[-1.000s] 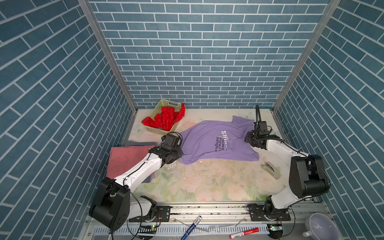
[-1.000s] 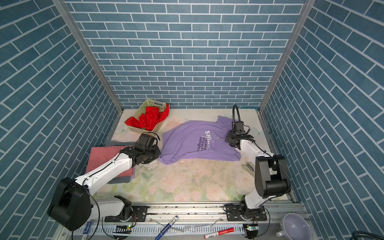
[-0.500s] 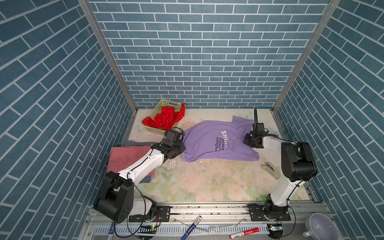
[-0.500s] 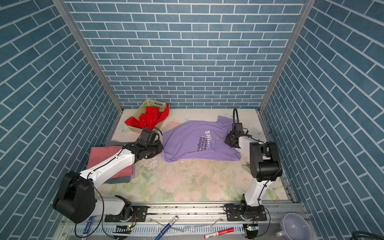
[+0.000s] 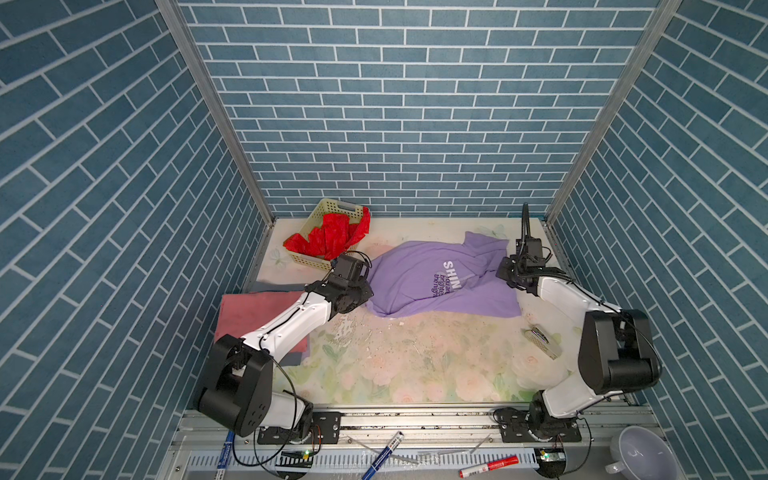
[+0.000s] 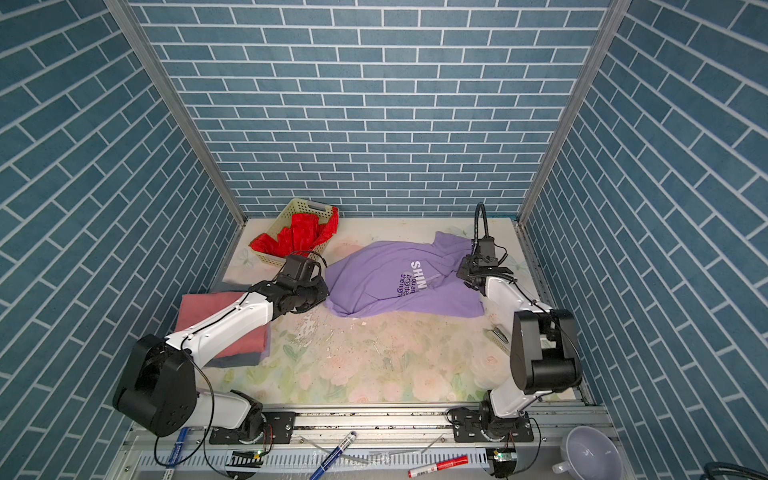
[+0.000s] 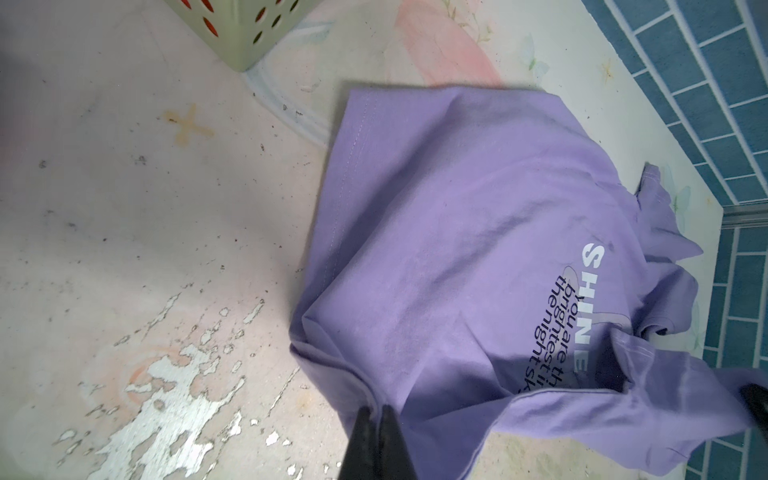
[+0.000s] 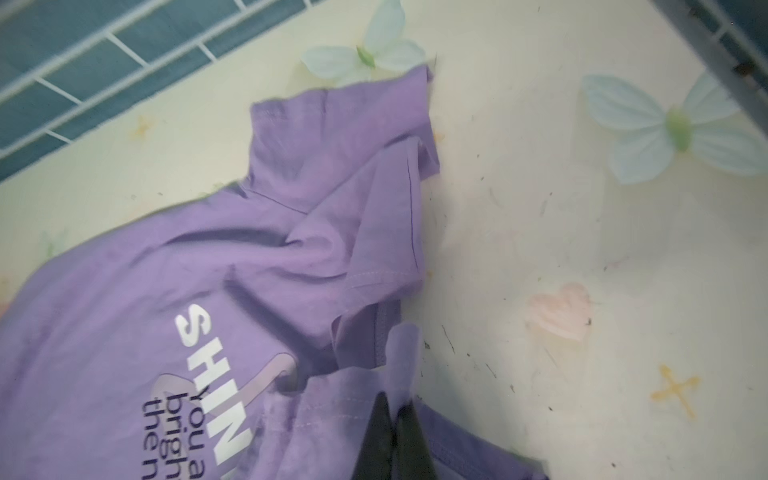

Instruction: Fold and stack the t-shirts

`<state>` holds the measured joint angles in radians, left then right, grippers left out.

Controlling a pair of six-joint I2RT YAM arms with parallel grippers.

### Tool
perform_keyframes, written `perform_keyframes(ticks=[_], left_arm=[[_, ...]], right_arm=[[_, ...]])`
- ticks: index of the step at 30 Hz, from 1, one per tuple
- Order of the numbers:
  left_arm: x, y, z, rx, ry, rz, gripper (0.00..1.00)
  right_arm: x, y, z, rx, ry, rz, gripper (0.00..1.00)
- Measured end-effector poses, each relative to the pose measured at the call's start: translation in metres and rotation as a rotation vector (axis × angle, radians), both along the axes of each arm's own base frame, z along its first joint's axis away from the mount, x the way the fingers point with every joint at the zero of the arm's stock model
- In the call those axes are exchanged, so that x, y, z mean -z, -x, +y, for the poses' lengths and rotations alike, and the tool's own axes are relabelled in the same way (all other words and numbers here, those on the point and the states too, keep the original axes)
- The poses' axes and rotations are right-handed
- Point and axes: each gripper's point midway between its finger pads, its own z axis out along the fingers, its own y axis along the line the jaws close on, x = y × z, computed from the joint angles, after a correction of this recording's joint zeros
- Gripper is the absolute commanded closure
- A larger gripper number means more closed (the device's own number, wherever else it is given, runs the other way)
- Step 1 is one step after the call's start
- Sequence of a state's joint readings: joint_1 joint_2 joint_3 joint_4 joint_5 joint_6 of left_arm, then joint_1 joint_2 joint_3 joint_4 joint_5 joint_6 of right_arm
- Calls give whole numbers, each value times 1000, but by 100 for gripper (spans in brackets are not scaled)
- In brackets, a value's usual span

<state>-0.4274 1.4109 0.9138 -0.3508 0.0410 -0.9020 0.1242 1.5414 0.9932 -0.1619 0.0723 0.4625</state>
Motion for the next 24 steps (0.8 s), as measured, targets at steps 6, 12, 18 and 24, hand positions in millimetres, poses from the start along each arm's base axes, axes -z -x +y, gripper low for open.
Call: perform_keyframes(ticks=[6, 12, 18, 24], left_arm=[[-1, 10, 6, -4, -21, 29, 100], [-75, 14, 16, -19, 7, -99, 100], [-187, -6, 24, -29, 103, -349, 100], [-276, -13, 18, 49, 119, -542, 100]], right_arm=[[-15, 32, -8, 17, 18, 13, 100], [-109, 56, -24, 55, 66, -141, 100], [-285, 62, -34, 65, 132, -539, 100], [-398, 71, -36, 43, 214, -803, 100]])
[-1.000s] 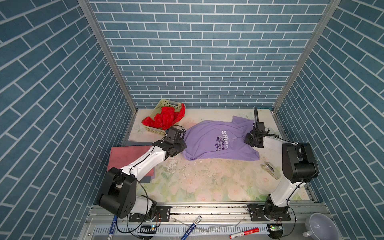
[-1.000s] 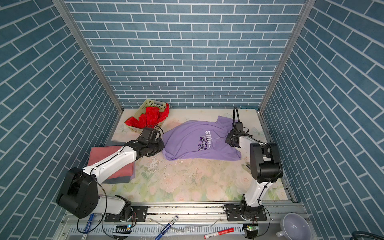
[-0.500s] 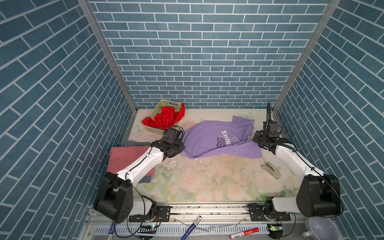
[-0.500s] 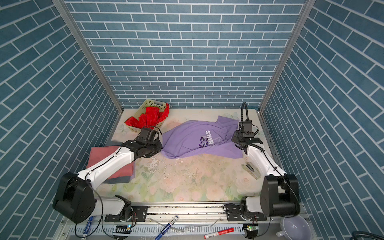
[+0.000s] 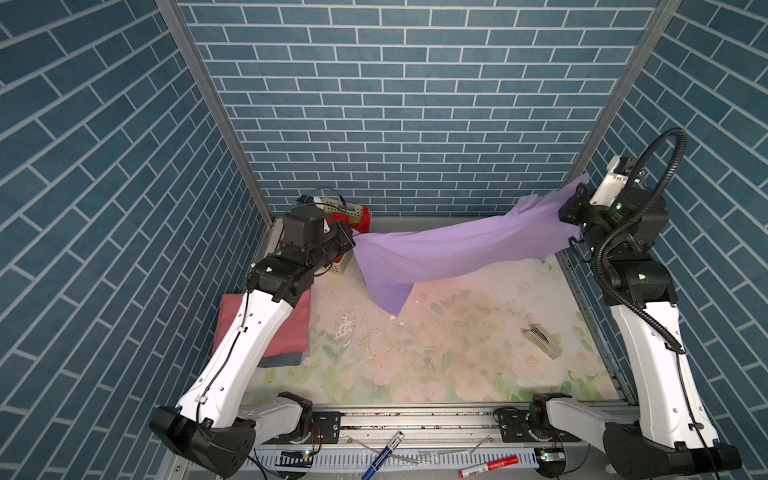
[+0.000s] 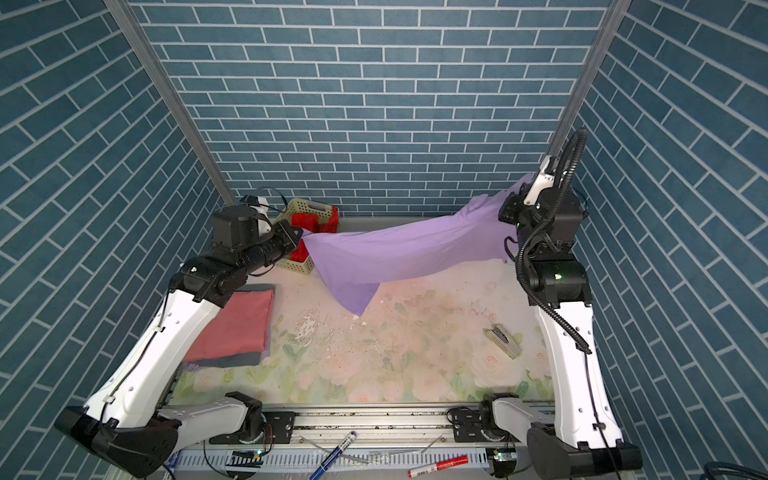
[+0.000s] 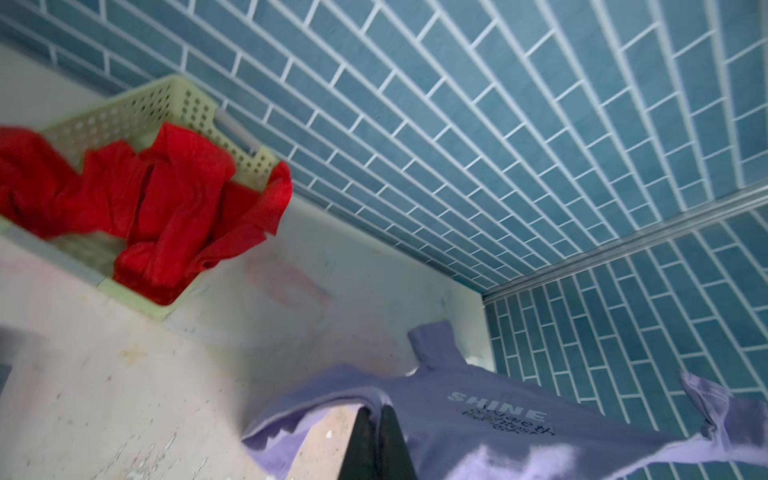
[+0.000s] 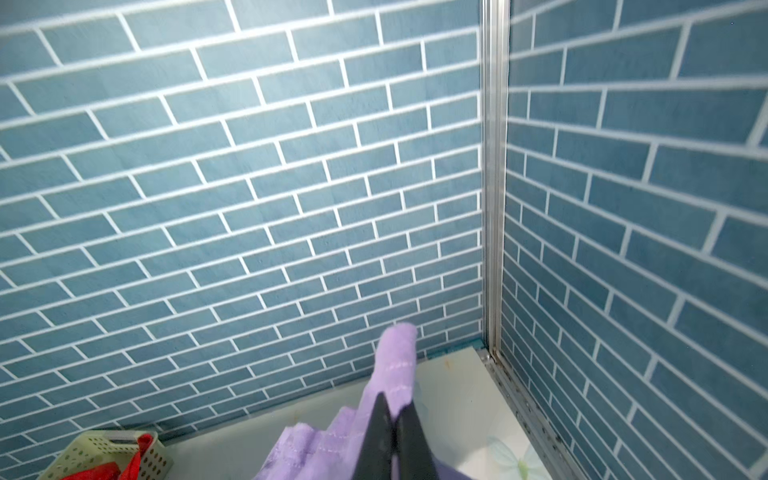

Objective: Fold and stack the t-shirts
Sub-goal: 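Lift the lavender shirt high with both grippers, stretching it between them, then swing the shirt down and lay it flat on the table with both grippers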

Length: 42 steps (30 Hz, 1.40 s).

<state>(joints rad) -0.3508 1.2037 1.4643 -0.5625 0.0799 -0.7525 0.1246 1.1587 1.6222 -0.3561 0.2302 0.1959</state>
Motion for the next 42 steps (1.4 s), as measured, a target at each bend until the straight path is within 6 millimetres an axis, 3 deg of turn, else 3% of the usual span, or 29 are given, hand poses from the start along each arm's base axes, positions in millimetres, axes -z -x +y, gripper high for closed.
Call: perform_keyframes(ticks=[5, 8, 10, 13, 18, 20, 22, 24, 26, 28, 31, 34, 37, 40, 42], left_arm=[[-50, 18, 9, 10, 4, -128, 100], [-65, 22, 10, 16, 7, -176, 100], [-64, 12, 5, 26, 6, -184, 100], [-56, -19, -10, 53, 5, -178, 100], [-10, -113, -47, 112, 2, -85, 100], [6, -148, -56, 122, 11, -50, 100], [8, -175, -59, 127, 37, -48, 100], [-7, -196, -58, 133, 72, -79, 100], [-38, -206, -54, 139, 100, -149, 100], [-71, -202, -48, 147, 114, -218, 100], [-116, -175, -40, 163, 117, -304, 100], [-129, -137, -34, 175, 108, -326, 100], [-109, -100, -25, 168, 99, -288, 100], [-47, -75, -17, 142, 106, -163, 99], [18, -63, -15, 106, 111, -24, 83]], right_arm=[[-49, 15, 1, -10, 59, -125, 100], [-56, 7, 2, -7, 86, -143, 100], [-54, -8, 4, -6, 100, -141, 100], [-42, -44, 9, -10, 111, -122, 100], [15, -139, 25, -50, 137, 3, 100], [31, -168, 30, -66, 147, 41, 100], [34, -186, 32, -76, 154, 54, 100], [20, -192, 33, -80, 165, 31, 100], [-2, -185, 31, -77, 185, -4, 100], [-35, -167, 29, -69, 204, -72, 100], [-74, -121, 24, -57, 230, -153, 100], [-85, -66, 18, -51, 234, -188, 100], [-62, -25, 11, -42, 230, -164, 100], [-1, -9, 3, -22, 206, -39, 100], [60, -6, -3, -4, 165, 96, 90]])
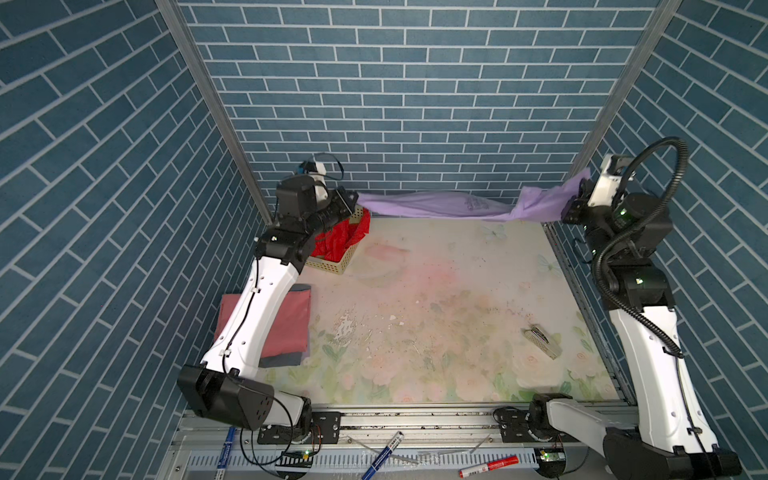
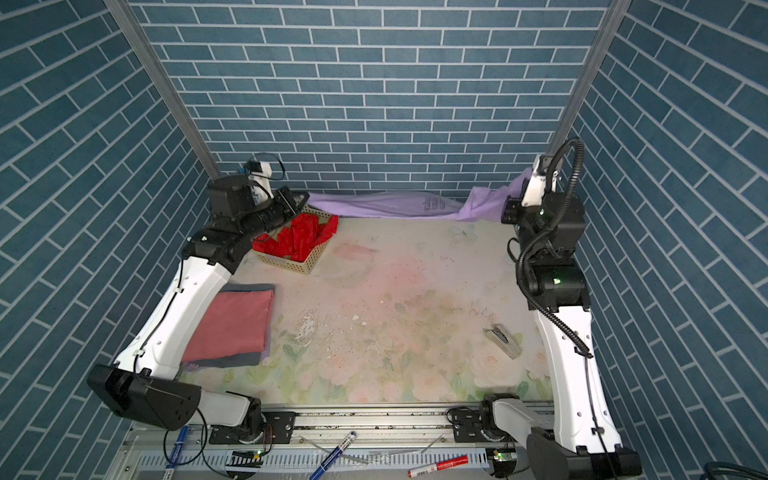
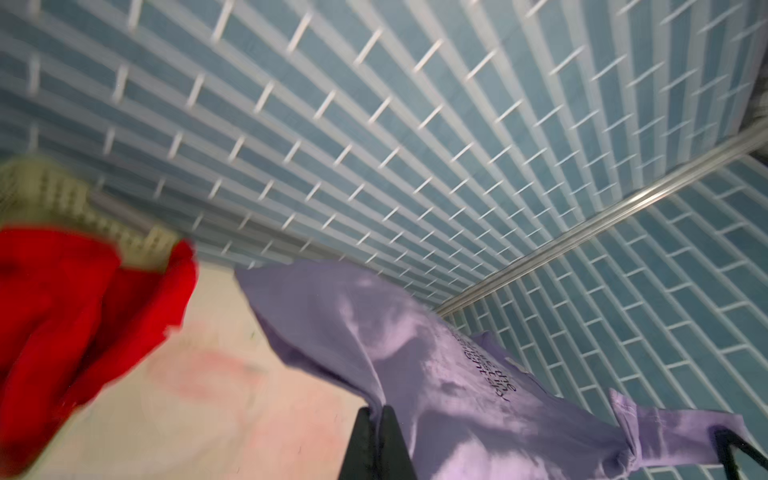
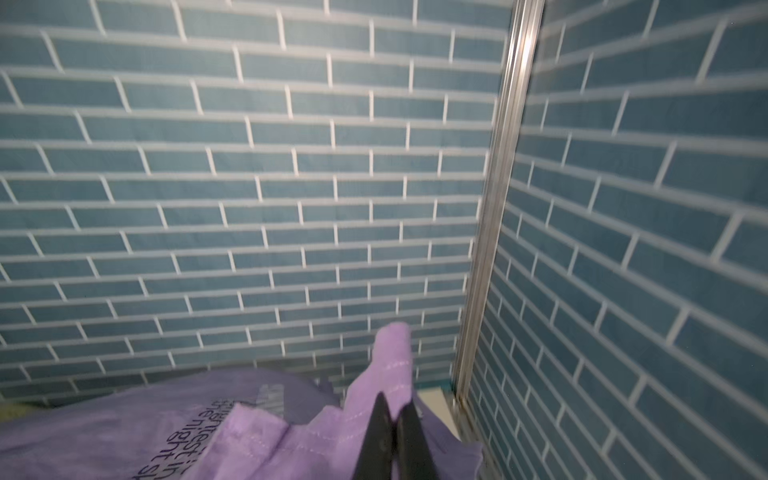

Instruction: Fold and stack the t-shirts

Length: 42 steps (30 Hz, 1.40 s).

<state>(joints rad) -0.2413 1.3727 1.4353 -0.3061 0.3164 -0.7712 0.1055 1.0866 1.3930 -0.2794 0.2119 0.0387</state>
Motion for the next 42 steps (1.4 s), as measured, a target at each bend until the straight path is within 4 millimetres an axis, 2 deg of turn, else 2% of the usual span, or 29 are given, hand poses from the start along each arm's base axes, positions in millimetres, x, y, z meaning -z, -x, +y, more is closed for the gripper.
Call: perform_keyframes(ticks=[1, 3, 4, 5, 6, 7, 8, 9, 10, 11, 14, 16, 17, 19, 23, 27, 29, 32, 35, 39, 42], left_arm=[[36, 8, 0, -13, -8, 81, 81], [113, 31, -2, -38, -36, 272, 80], [146, 44, 0, -51, -59, 361, 70], [177, 60, 2, -65, -88, 450, 61], [197, 74, 7, -86, -116, 522, 54], [206, 82, 12, -106, -136, 558, 49], [208, 87, 18, -131, -153, 580, 48], [201, 87, 23, -151, -165, 579, 47], [192, 85, 25, -160, -170, 565, 45], [175, 78, 25, -166, -174, 532, 44], [135, 53, 15, -147, -166, 438, 42], [126, 37, 1, -116, -168, 405, 40], [129, 30, -9, -90, -176, 406, 40], [139, 14, -31, -34, -197, 412, 39], [194, -23, -89, 94, -252, 461, 39], [238, -52, -128, 165, -278, 485, 39], [252, -63, -138, 181, -278, 483, 39], [270, -73, -144, 182, -286, 489, 39], [282, -75, -140, 167, -307, 501, 39], [293, -75, -132, 141, -333, 516, 39], [308, -70, -124, 127, -351, 543, 39]], right_arm=[[33, 0, -2, 16, -21, 76, 85], [111, 9, -9, 69, -74, 267, 66], [138, 16, -12, 96, -89, 338, 57], [162, 25, -16, 127, -103, 403, 50], [173, 34, -20, 153, -116, 437, 37], [177, 40, -22, 173, -132, 448, 36], [174, 44, -25, 189, -133, 439, 37], [169, 45, -27, 199, -142, 422, 37], [165, 46, -28, 204, -148, 412, 38], [160, 42, -28, 206, -151, 405, 38], [152, 21, -21, 179, -168, 386, 39], [155, 1, -12, 145, -194, 384, 39], [164, -14, -6, 121, -209, 399, 39], [185, -37, 5, 82, -233, 438, 40], [231, -84, 27, 10, -285, 542, 42], [259, -127, 50, -76, -345, 589, 45], [272, -145, 61, -113, -383, 595, 47], [301, -165, 73, -150, -442, 629, 50], [336, -177, 84, -178, -488, 686, 53], [380, -175, 95, -199, -519, 781, 55], [393, -169, 101, -211, -526, 824, 56]])
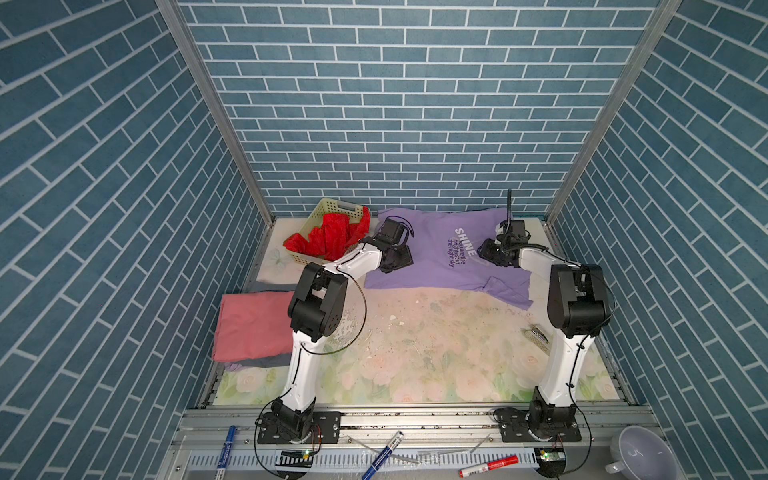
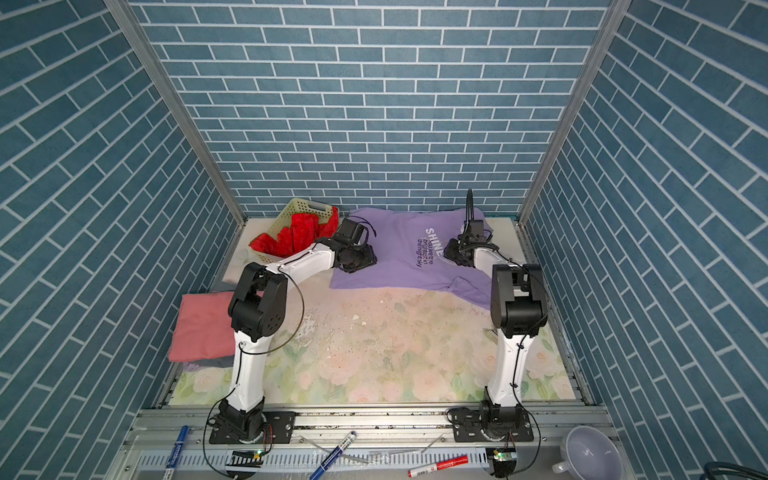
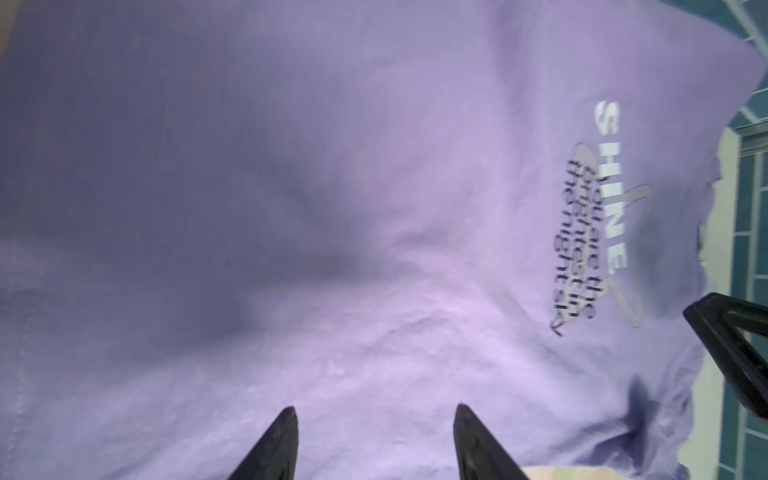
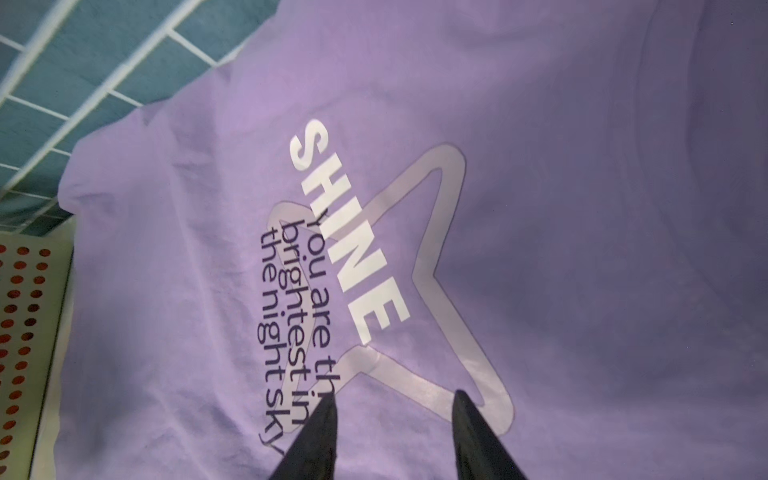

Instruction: Fold and stack the t-shirts

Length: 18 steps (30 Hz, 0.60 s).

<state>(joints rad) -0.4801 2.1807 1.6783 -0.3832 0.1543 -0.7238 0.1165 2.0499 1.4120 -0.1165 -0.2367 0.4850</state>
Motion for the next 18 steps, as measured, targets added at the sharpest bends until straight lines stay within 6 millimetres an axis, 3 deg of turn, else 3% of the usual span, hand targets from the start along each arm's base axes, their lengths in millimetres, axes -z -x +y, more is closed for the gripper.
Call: perform_keyframes(ticks=[3, 8, 13, 18], left_arm=[[29, 15, 15, -14, -30, 58, 39], [30, 26, 31, -31, -27, 62, 39], [33, 45, 43, -33, -30, 75, 39], [35, 84, 59, -56, -13, 98, 39]], right_arm=[[4, 8, 6, -23, -10, 12, 57], [36, 47, 9, -69, -3, 115, 58], [37, 90, 8, -103, 5, 180, 58], [40, 148, 2, -110, 10, 253, 58]])
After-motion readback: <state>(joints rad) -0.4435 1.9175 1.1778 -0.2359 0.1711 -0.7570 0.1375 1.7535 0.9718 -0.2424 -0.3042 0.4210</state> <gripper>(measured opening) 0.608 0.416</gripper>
